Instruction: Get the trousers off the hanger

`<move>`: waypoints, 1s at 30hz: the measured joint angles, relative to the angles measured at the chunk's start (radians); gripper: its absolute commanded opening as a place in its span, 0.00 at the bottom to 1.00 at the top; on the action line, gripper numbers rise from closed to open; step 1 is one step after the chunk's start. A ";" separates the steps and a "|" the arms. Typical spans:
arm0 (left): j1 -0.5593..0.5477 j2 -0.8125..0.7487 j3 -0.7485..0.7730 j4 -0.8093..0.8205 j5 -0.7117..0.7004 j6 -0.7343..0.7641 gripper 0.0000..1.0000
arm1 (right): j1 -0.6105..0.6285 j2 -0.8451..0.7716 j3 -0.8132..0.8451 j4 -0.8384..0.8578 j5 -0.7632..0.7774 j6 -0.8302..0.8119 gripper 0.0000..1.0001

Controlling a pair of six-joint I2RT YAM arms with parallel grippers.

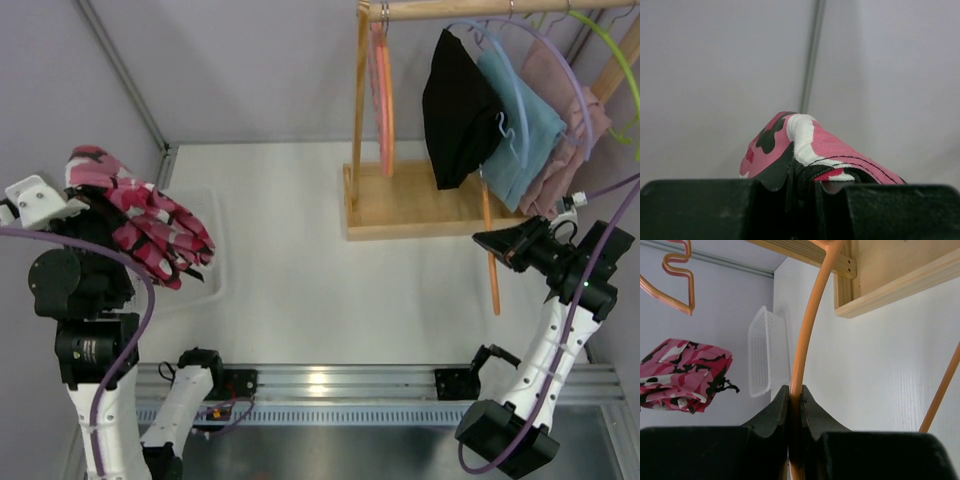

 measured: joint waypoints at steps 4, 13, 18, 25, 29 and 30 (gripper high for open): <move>0.109 -0.047 0.000 -0.046 -0.073 0.010 0.00 | 0.000 0.010 0.018 0.002 -0.001 0.002 0.00; 0.306 -0.132 -0.018 -0.127 -0.211 0.056 0.00 | 0.000 0.028 0.025 0.010 -0.001 0.008 0.00; 0.352 -0.171 -0.085 -0.151 -0.263 0.057 0.00 | 0.000 0.033 0.025 0.010 -0.001 0.008 0.00; 0.361 -0.169 -0.164 -0.191 -0.280 0.035 0.00 | 0.000 0.036 0.025 0.011 0.002 0.008 0.00; 0.361 -0.143 -0.172 -0.195 -0.274 -0.011 0.00 | 0.000 0.036 0.025 0.011 0.005 0.008 0.00; 0.361 -0.137 -0.177 -0.195 -0.270 -0.025 0.00 | 0.000 0.036 0.025 0.011 0.005 0.008 0.00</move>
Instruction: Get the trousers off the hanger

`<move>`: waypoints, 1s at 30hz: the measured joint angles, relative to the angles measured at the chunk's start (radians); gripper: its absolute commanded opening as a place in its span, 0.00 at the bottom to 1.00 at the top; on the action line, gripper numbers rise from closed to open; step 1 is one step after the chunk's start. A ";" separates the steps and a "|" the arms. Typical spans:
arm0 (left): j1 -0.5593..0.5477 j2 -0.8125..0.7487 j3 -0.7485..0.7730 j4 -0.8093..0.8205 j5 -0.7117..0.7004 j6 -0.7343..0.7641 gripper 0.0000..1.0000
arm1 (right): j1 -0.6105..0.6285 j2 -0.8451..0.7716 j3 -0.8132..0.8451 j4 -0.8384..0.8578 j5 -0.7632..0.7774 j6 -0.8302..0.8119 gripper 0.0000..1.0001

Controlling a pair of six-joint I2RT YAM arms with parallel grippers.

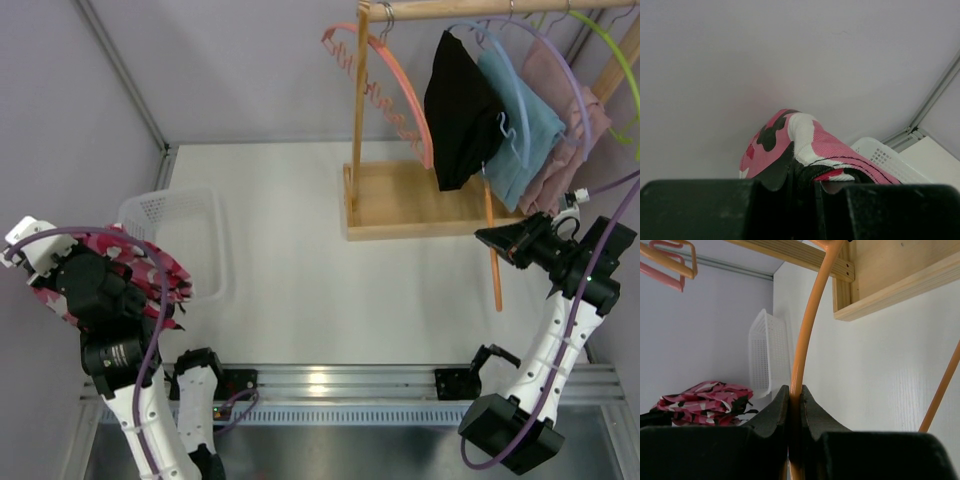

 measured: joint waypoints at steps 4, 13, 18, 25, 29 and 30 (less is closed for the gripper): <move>0.001 0.049 -0.018 -0.001 0.008 -0.044 0.00 | 0.000 0.000 0.000 0.000 0.003 0.000 0.00; 0.005 0.415 -0.017 0.008 0.037 -0.173 0.00 | 0.000 -0.002 0.000 0.001 0.005 0.000 0.00; 0.004 0.624 -0.003 0.016 0.106 -0.255 0.00 | 0.000 -0.006 0.019 -0.016 0.003 -0.007 0.00; -0.036 0.841 0.055 0.117 0.119 -0.289 0.00 | 0.000 -0.013 0.159 -0.088 -0.015 -0.087 0.00; -0.112 0.975 0.057 0.177 0.100 -0.283 0.00 | 0.000 -0.046 0.230 -0.134 -0.025 -0.130 0.00; -0.132 1.000 0.057 0.187 0.101 -0.282 0.00 | 0.000 -0.053 0.254 -0.151 -0.027 -0.145 0.00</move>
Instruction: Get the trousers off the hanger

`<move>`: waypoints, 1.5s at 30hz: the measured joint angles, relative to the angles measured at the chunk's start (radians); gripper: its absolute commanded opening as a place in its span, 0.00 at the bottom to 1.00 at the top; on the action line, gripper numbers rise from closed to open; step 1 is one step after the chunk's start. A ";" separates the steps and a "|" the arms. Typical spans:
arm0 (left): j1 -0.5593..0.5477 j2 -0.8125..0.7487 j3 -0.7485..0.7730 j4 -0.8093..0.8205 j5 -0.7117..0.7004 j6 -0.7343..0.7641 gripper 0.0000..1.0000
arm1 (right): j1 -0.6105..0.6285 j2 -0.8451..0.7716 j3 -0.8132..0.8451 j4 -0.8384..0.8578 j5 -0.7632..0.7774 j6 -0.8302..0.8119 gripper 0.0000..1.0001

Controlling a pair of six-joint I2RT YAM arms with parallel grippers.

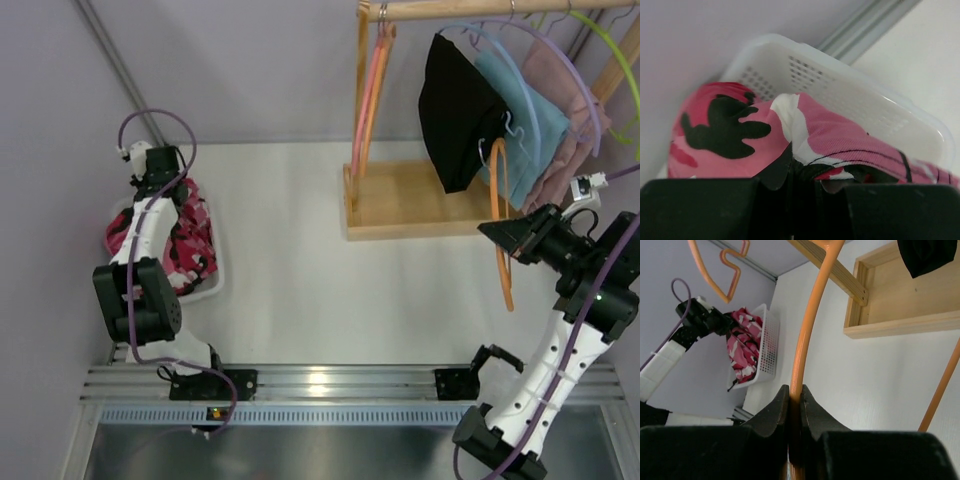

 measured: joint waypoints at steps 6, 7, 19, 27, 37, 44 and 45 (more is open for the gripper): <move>-0.036 0.159 0.004 0.043 0.038 0.020 0.11 | 0.000 -0.048 0.126 -0.087 -0.005 -0.094 0.00; -0.034 0.172 0.005 0.041 0.051 0.022 0.17 | 0.000 -0.059 0.134 -0.097 -0.010 -0.100 0.00; -0.062 -0.134 -0.005 -0.021 0.278 0.048 0.87 | 0.000 -0.050 0.101 -0.006 -0.116 0.050 0.00; -0.065 -0.414 -0.005 -0.013 0.330 0.052 0.98 | 0.000 -0.051 0.053 -0.137 -0.155 -0.023 0.00; -0.065 -0.465 -0.005 -0.020 0.342 0.082 0.98 | 0.092 -0.163 -0.173 -0.386 -0.074 -0.136 0.00; -0.065 -0.510 -0.009 -0.021 0.361 0.081 0.98 | 0.172 -0.200 -0.195 -0.399 -0.144 -0.101 0.00; -0.065 -0.514 -0.010 -0.021 0.365 0.081 0.98 | 0.174 -0.203 -0.171 -0.391 -0.154 -0.072 0.00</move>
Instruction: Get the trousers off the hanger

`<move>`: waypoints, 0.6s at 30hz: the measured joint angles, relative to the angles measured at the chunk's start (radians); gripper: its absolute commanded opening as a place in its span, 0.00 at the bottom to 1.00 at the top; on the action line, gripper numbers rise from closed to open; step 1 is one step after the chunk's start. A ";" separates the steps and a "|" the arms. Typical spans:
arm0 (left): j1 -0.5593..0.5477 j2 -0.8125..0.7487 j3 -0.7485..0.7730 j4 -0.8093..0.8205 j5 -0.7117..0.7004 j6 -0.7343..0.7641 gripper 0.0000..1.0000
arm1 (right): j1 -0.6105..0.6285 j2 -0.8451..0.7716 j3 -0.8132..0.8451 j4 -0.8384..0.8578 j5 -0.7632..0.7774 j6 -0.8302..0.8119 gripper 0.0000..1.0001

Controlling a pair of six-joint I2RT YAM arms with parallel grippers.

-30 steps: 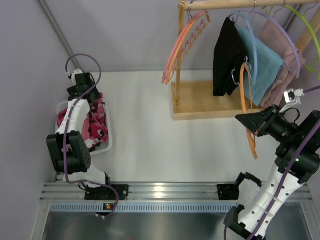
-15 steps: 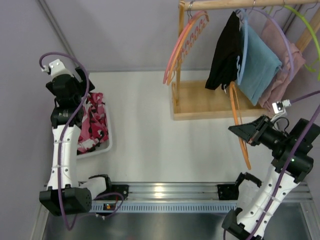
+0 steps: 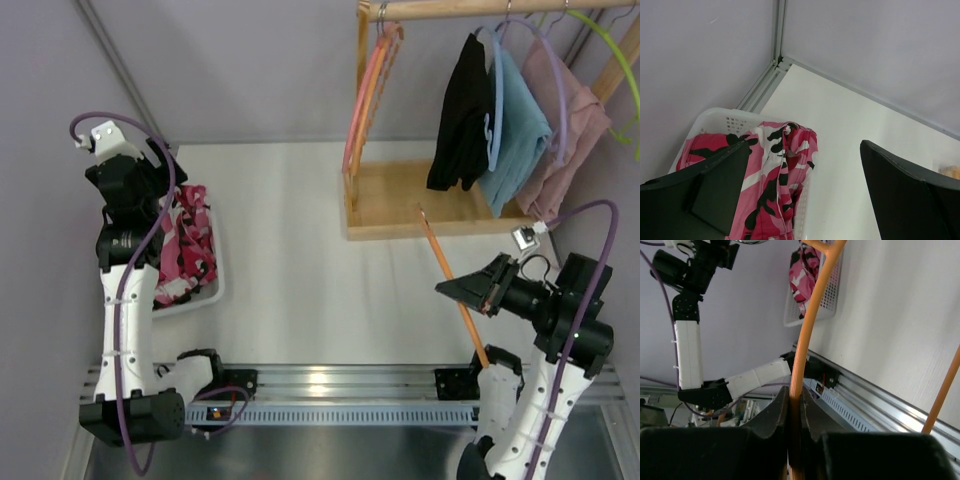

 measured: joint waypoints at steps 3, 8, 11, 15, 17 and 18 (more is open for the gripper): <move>0.000 -0.008 -0.003 0.000 0.013 -0.005 0.98 | 0.000 -0.010 0.120 0.135 -0.015 0.147 0.00; 0.000 -0.011 -0.005 -0.002 0.023 -0.011 0.98 | 0.000 -0.059 0.218 0.513 -0.008 0.446 0.00; 0.000 -0.011 -0.005 -0.003 0.024 -0.012 0.98 | -0.009 -0.048 0.238 0.614 -0.004 0.556 0.00; 0.000 -0.011 -0.005 -0.003 0.027 -0.015 0.98 | -0.024 0.032 0.237 0.750 0.014 0.691 0.00; 0.000 -0.011 -0.005 -0.003 0.029 -0.018 0.98 | -0.026 0.093 0.237 0.837 0.031 0.769 0.00; 0.000 -0.011 -0.005 -0.003 0.032 -0.020 0.98 | -0.026 0.121 0.237 0.883 0.040 0.807 0.00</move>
